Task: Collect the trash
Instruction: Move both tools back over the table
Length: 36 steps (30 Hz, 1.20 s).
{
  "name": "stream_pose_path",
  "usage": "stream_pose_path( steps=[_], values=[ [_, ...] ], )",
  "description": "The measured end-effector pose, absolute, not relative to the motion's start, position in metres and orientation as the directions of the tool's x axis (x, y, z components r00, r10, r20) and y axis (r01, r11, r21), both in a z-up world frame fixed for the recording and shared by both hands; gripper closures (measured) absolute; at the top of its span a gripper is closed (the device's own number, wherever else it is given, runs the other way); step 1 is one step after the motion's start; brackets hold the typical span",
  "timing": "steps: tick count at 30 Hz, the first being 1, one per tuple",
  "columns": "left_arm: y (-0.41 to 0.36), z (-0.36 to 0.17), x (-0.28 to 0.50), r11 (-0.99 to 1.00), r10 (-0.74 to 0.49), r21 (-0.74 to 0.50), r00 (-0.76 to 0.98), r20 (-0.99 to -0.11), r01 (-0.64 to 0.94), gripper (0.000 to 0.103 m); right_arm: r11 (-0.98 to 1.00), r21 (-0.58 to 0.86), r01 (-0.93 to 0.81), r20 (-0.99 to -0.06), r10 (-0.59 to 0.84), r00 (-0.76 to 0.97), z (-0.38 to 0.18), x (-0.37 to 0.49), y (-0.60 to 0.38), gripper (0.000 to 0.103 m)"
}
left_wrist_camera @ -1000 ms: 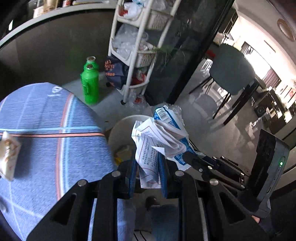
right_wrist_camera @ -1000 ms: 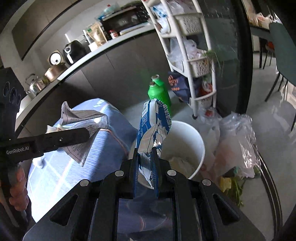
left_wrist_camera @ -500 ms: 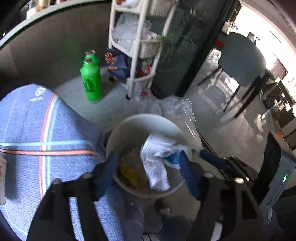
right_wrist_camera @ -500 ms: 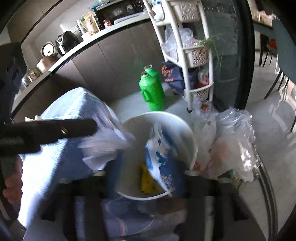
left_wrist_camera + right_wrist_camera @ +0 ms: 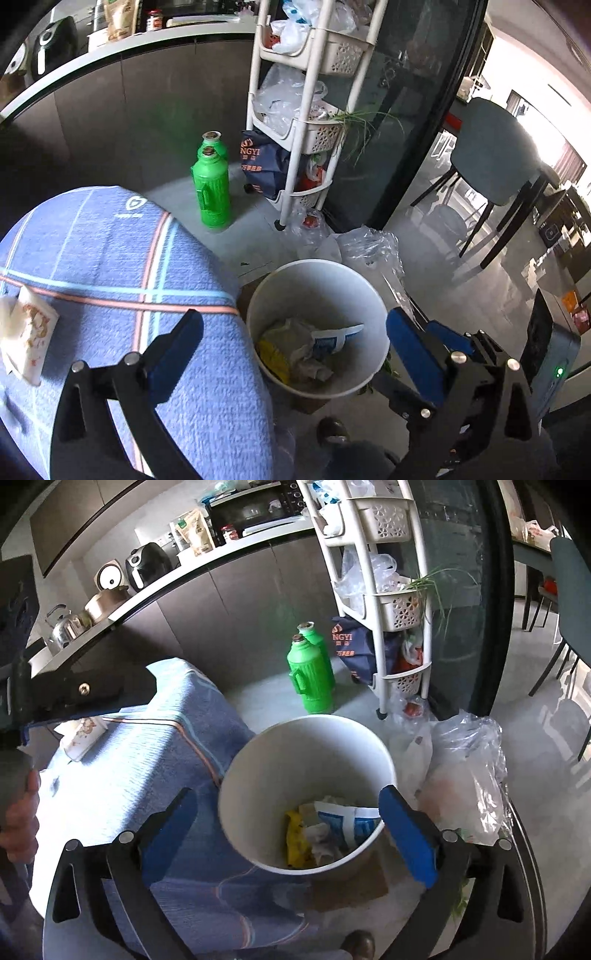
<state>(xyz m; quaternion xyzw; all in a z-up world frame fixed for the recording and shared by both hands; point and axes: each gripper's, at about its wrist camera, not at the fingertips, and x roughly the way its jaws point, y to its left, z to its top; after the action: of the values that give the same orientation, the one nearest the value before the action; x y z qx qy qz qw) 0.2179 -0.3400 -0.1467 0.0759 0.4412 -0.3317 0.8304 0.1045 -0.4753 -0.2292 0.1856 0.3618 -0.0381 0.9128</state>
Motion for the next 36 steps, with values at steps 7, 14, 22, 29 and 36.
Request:
stream_pose_path(
  steps=[7,14,22,29,36],
  values=[
    [-0.293,-0.12,0.204,0.81,-0.481,-0.197,0.434,-0.762,0.552,0.004,0.936,0.318,0.153,-0.641,0.094,0.761,-0.199,0.098,-0.453,0.009],
    [-0.227,-0.1,0.191,0.868,-0.445,-0.228,0.489,-0.75,0.44,0.004,0.946,0.318,0.061,-0.609,0.155,0.778,-0.169,0.094,-0.414,0.009],
    [-0.134,-0.098,0.183,0.934,-0.351,-0.243,0.552,-0.757,0.261,0.004,0.944,0.321,-0.072,-0.584,0.257,0.77,-0.144,0.1,-0.362,0.009],
    [-0.048,-0.109,0.174,0.958,-0.275,-0.27,0.582,-0.765,0.098,0.004,0.934,0.298,-0.199,-0.584,0.343,0.735,-0.128,0.117,-0.305,0.009],
    [0.017,-0.127,0.174,0.957,-0.22,-0.289,0.594,-0.774,-0.021,0.004,0.92,0.265,-0.289,-0.601,0.392,0.697,-0.121,0.142,-0.251,0.009]
  ],
)
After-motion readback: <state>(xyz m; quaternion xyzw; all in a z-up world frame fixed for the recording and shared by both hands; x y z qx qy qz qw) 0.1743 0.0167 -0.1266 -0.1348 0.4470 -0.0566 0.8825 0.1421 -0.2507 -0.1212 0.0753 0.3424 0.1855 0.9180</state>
